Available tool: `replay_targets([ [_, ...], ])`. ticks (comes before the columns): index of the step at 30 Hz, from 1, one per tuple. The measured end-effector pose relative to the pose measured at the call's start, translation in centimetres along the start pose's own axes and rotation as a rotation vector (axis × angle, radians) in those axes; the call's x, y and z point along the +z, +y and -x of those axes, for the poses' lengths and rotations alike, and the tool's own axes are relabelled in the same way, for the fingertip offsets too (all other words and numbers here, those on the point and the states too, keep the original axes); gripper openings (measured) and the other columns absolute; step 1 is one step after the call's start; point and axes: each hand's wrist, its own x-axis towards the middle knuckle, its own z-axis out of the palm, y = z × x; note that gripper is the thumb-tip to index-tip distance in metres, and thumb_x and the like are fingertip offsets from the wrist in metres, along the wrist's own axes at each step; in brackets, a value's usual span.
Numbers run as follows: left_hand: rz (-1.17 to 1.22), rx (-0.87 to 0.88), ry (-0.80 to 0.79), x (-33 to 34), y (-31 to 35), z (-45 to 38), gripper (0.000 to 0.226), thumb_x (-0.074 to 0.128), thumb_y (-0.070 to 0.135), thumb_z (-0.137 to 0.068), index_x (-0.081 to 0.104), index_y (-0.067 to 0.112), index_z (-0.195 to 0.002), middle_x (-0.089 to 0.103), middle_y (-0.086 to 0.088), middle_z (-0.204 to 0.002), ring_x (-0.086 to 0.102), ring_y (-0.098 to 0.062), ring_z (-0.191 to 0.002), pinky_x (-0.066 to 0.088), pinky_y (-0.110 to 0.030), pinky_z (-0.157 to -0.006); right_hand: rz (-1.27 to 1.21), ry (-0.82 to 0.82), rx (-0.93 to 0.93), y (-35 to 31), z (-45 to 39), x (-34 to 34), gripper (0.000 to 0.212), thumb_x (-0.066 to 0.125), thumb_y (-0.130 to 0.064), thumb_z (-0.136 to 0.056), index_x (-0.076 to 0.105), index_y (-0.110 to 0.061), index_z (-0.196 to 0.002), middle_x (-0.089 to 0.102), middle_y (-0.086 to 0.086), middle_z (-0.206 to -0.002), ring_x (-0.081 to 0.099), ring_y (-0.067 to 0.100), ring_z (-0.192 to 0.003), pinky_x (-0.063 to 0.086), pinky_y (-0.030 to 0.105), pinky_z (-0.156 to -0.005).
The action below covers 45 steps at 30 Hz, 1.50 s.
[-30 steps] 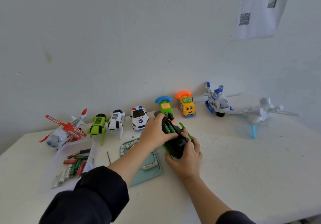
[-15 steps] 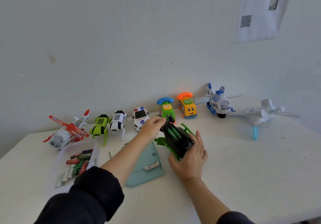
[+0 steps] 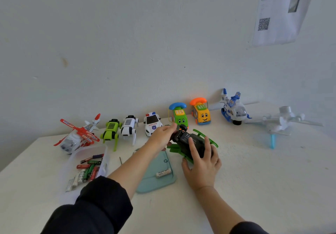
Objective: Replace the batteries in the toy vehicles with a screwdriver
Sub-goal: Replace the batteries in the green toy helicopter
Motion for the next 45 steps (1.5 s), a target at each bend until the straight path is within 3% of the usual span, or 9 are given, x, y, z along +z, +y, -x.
replay_targets([
  [10, -0.069, 0.111, 0.058, 0.7, -0.9, 0.6, 0.009, 0.068, 0.028, -0.082, 0.064, 0.019, -0.082, 0.063, 0.000, -0.080, 0.060, -0.016, -0.077, 0.049, -0.034, -0.069, 0.048, -0.032, -0.027, 0.0, 0.0, 0.1, 0.048, 0.039, -0.050, -0.081, 0.043, -0.041, -0.128, 0.037, 0.015, -0.131, 0.035, 0.040, -0.112, 0.044, 0.059, -0.078],
  [18, -0.172, 0.178, 0.165, 1.6, -0.6, 1.0, 0.013, 0.065, 0.026, -0.083, 0.063, 0.013, -0.084, 0.065, -0.007, -0.091, 0.058, -0.019, -0.083, 0.048, -0.033, -0.076, 0.038, -0.022, -0.011, -0.2, -0.1, -0.1, 0.047, 0.040, -0.047, -0.082, 0.044, -0.038, -0.128, 0.037, 0.016, -0.130, 0.035, 0.040, -0.110, 0.044, 0.061, -0.077],
  [22, -0.108, 0.109, 0.001, 0.2, 0.0, 1.4, 0.019, 0.059, 0.032, -0.090, 0.062, 0.016, -0.099, 0.063, -0.001, -0.094, 0.059, -0.022, -0.089, 0.045, -0.031, -0.067, 0.045, -0.042, -0.009, -0.3, -0.1, -0.1, 0.048, 0.038, -0.049, -0.082, 0.043, -0.037, -0.128, 0.037, 0.015, -0.130, 0.035, 0.039, -0.110, 0.043, 0.062, -0.077],
  [26, -0.308, -0.057, -0.132, -3.5, -0.6, 2.0, 0.034, 0.035, 0.045, -0.099, 0.039, 0.031, -0.130, 0.050, 0.003, -0.112, 0.060, -0.019, -0.086, 0.046, -0.028, -0.064, 0.049, -0.085, -0.008, -0.2, -0.1, -0.1, 0.052, 0.020, -0.061, -0.093, 0.044, -0.030, -0.127, 0.038, 0.012, -0.131, 0.036, 0.039, -0.110, 0.044, 0.060, -0.078],
  [30, -0.974, -0.321, -0.177, -6.4, -1.4, 3.9, 0.040, 0.040, 0.023, -0.100, 0.039, 0.004, -0.135, 0.054, -0.013, -0.124, 0.053, -0.018, -0.073, 0.047, -0.030, -0.069, 0.051, -0.088, -0.008, -0.3, -0.3, -0.2, 0.052, 0.038, -0.052, -0.082, 0.045, -0.025, -0.125, 0.039, 0.010, -0.130, 0.036, 0.039, -0.108, 0.045, 0.060, -0.076],
  [33, -1.100, -0.567, -0.352, -7.2, -3.0, 5.8, 0.058, 0.051, 0.024, -0.096, 0.029, -0.005, -0.141, 0.049, -0.022, -0.135, 0.061, -0.026, -0.081, 0.045, -0.026, -0.073, 0.084, -0.081, -0.100, -0.1, -0.9, -0.7, 0.051, 0.053, -0.049, -0.078, 0.048, -0.025, -0.123, 0.049, 0.012, -0.125, 0.039, 0.039, -0.104, 0.046, 0.057, -0.074],
  [36, -0.921, -0.672, -0.328, -7.8, -5.6, 4.9, 0.053, 0.055, 0.023, -0.092, 0.039, -0.008, -0.132, 0.062, -0.026, -0.114, 0.066, -0.028, -0.074, 0.056, -0.035, -0.073, 0.080, -0.167, -0.125, 0.1, -3.1, -1.4, 0.061, 0.081, -0.038, -0.065, 0.059, -0.023, -0.120, 0.059, 0.014, -0.120, 0.051, 0.043, -0.098, 0.043, 0.054, -0.077],
  [40, -0.825, -0.635, -0.226, -7.6, -6.9, 4.1, 0.012, 0.064, 0.008, -0.084, 0.058, -0.002, -0.083, 0.070, -0.019, -0.095, 0.060, -0.019, -0.054, 0.054, -0.027, -0.058, 0.184, -0.385, -0.218, 0.0, -7.2, -3.5, 0.059, 0.061, -0.052, -0.083, 0.043, -0.037, -0.137, 0.042, -0.002, -0.138, 0.042, 0.031, -0.116, 0.029, 0.041, -0.096],
  [45, -0.921, -0.630, -0.199, -8.0, -6.3, 4.3, 0.008, 0.049, 0.007, -0.087, 0.053, 0.001, -0.083, 0.054, -0.011, -0.072, 0.050, -0.018, -0.055, 0.045, -0.024, -0.053, 0.221, -0.603, -0.303, 0.3, -10.2, -5.9, 0.052, 0.057, -0.054, -0.083, 0.044, -0.043, -0.132, 0.044, -0.006, -0.127, 0.041, 0.021, -0.117, 0.025, 0.040, -0.097],
])
